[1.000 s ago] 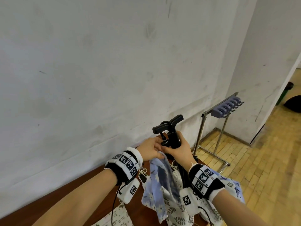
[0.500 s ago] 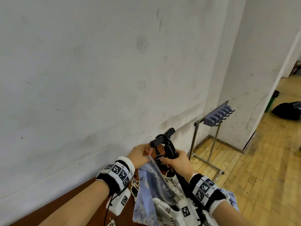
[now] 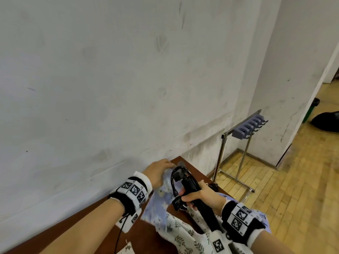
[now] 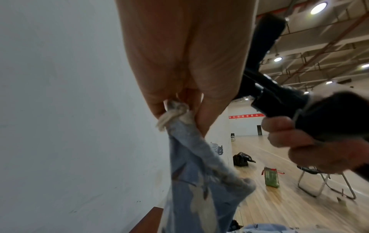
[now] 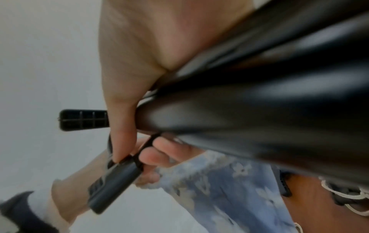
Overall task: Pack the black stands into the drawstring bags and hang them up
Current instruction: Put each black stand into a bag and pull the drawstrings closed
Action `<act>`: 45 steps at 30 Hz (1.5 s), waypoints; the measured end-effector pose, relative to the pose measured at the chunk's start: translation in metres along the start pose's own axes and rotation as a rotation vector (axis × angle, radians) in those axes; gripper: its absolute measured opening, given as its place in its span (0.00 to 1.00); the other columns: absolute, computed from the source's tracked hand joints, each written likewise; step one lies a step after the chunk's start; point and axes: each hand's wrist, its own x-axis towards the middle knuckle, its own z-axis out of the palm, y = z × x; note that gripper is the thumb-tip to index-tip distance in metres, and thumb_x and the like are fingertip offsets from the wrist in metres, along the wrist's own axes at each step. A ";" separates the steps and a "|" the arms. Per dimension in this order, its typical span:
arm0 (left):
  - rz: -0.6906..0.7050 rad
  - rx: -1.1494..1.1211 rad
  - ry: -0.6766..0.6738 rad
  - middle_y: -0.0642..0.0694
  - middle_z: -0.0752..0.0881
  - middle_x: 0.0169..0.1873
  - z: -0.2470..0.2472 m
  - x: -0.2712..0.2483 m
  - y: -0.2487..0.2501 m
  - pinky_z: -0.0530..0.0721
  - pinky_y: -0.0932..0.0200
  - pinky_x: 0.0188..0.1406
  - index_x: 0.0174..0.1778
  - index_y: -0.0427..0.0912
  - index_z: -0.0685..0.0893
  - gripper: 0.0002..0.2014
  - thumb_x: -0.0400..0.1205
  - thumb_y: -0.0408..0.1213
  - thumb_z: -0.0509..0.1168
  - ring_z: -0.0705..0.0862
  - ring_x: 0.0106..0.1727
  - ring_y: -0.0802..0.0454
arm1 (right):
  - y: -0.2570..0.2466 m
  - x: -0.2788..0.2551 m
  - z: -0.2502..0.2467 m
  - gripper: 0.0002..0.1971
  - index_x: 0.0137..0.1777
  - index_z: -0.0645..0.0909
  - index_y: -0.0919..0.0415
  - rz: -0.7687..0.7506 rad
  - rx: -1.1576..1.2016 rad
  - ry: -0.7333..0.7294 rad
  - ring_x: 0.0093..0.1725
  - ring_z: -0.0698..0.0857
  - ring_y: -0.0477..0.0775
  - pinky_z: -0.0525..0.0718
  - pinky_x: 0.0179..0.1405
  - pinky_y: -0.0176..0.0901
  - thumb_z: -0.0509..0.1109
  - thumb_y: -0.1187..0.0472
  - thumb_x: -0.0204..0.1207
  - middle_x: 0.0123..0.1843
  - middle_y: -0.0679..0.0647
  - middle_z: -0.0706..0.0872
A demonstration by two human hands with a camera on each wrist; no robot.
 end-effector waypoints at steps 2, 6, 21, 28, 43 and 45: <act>0.031 -0.037 -0.003 0.48 0.69 0.74 -0.002 -0.001 0.000 0.71 0.59 0.71 0.78 0.46 0.69 0.38 0.71 0.17 0.63 0.71 0.74 0.48 | -0.001 0.002 0.000 0.10 0.47 0.85 0.66 -0.003 0.006 -0.020 0.28 0.79 0.56 0.77 0.28 0.41 0.79 0.66 0.67 0.31 0.61 0.81; 0.046 -0.112 -0.032 0.48 0.59 0.80 -0.002 -0.005 -0.007 0.65 0.66 0.72 0.82 0.46 0.59 0.44 0.71 0.16 0.65 0.64 0.79 0.49 | -0.004 0.007 0.004 0.08 0.44 0.87 0.59 0.072 -0.003 -0.164 0.29 0.80 0.54 0.79 0.26 0.39 0.79 0.65 0.65 0.35 0.61 0.82; 0.114 0.079 -0.031 0.51 0.56 0.82 -0.008 -0.029 0.001 0.70 0.48 0.75 0.83 0.49 0.57 0.42 0.73 0.19 0.60 0.63 0.78 0.47 | 0.038 0.051 0.011 0.16 0.48 0.77 0.65 0.274 0.176 -0.120 0.31 0.74 0.52 0.73 0.24 0.36 0.80 0.62 0.67 0.36 0.58 0.77; 0.124 0.176 -0.151 0.56 0.45 0.84 0.020 -0.033 -0.006 0.67 0.52 0.78 0.84 0.53 0.45 0.47 0.76 0.21 0.63 0.57 0.82 0.47 | 0.042 0.055 0.012 0.04 0.44 0.80 0.64 0.388 0.326 0.007 0.26 0.75 0.48 0.74 0.19 0.33 0.68 0.64 0.80 0.30 0.53 0.81; 0.127 -0.292 -0.194 0.49 0.61 0.79 0.038 -0.042 0.017 0.76 0.51 0.70 0.76 0.42 0.71 0.36 0.72 0.13 0.57 0.65 0.79 0.49 | 0.045 0.056 0.017 0.10 0.51 0.80 0.67 0.471 0.441 0.089 0.27 0.80 0.47 0.78 0.21 0.31 0.60 0.62 0.85 0.37 0.56 0.84; -0.020 -0.345 -0.060 0.46 0.63 0.75 0.035 -0.039 0.003 0.80 0.58 0.57 0.72 0.43 0.72 0.31 0.73 0.16 0.61 0.76 0.65 0.49 | 0.039 0.055 0.018 0.10 0.44 0.84 0.66 0.435 0.463 0.047 0.25 0.79 0.46 0.77 0.20 0.31 0.67 0.59 0.79 0.33 0.54 0.82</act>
